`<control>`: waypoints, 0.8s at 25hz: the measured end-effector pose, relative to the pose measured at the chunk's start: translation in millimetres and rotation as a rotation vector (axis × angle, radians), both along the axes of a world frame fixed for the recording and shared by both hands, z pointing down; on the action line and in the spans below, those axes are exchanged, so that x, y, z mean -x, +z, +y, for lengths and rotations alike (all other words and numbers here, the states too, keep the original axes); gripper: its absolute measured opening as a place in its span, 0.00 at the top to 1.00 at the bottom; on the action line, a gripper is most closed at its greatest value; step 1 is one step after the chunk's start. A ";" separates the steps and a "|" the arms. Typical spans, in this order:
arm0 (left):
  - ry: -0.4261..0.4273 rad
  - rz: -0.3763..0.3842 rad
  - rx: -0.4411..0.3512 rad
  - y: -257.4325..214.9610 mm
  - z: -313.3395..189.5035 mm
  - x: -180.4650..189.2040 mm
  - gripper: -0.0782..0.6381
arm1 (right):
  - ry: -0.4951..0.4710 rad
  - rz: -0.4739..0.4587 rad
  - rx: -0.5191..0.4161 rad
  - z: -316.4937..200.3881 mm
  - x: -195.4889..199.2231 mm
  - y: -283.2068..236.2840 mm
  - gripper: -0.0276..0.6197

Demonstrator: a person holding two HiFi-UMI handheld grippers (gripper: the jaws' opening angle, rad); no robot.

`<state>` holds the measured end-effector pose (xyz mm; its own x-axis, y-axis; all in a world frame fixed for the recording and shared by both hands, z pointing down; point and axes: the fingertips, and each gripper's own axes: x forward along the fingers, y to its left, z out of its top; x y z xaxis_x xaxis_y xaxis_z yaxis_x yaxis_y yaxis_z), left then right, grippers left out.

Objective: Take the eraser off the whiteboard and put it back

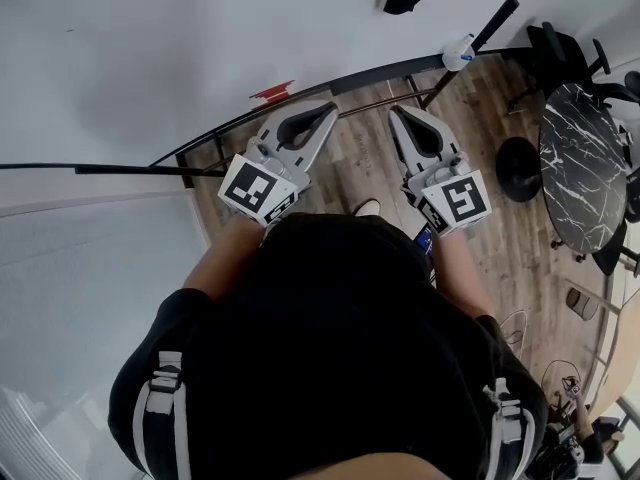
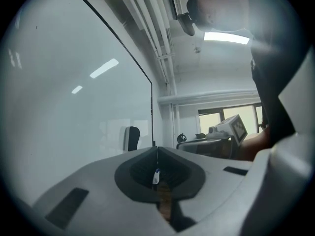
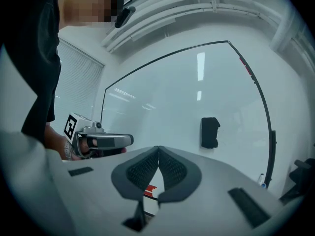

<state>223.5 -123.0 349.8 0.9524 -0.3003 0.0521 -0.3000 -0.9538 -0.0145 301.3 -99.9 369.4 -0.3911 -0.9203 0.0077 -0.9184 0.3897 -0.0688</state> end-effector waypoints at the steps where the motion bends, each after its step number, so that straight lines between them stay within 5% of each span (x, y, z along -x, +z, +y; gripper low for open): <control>1: -0.007 0.000 0.000 0.3 -2.0 -4.5 0.88 | -0.007 0.001 -0.001 -2.4 -3.8 0.5 0.95; 10: -0.037 -0.009 -0.004 3.0 -25.3 -34.6 0.88 | 0.003 0.002 -0.002 -35.6 -36.0 0.6 0.95; 20: 0.012 0.006 0.002 1.6 -82.0 -55.0 0.88 | 0.125 0.005 0.002 -108.2 -66.7 -10.6 0.94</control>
